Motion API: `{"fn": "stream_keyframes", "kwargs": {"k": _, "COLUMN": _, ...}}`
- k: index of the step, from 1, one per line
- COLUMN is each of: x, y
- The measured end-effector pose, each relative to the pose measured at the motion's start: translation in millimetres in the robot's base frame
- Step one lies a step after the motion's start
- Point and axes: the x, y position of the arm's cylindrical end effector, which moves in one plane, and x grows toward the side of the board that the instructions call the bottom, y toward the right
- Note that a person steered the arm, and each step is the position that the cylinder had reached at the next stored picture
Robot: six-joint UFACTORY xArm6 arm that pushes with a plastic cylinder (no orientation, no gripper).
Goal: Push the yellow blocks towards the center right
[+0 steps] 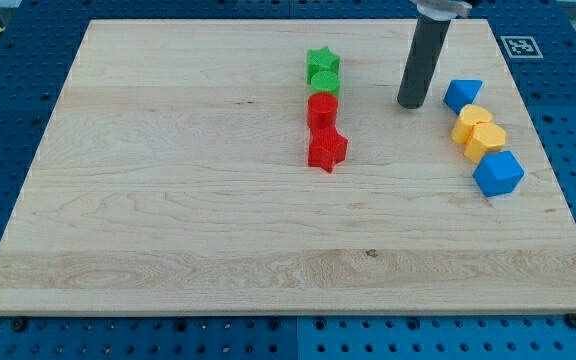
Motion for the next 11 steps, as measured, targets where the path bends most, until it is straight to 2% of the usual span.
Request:
{"fn": "stream_keyframes", "kwargs": {"k": 2, "x": 51.3, "y": 0.0}}
{"fn": "stream_keyframes", "kwargs": {"k": 4, "x": 51.4, "y": 17.3}}
{"fn": "stream_keyframes", "kwargs": {"k": 7, "x": 29.1, "y": 29.8}}
{"fn": "stream_keyframes", "kwargs": {"k": 9, "x": 61.5, "y": 44.6}}
{"fn": "stream_keyframes", "kwargs": {"k": 10, "x": 61.5, "y": 62.4}}
{"fn": "stream_keyframes", "kwargs": {"k": 11, "x": 59.7, "y": 56.8}}
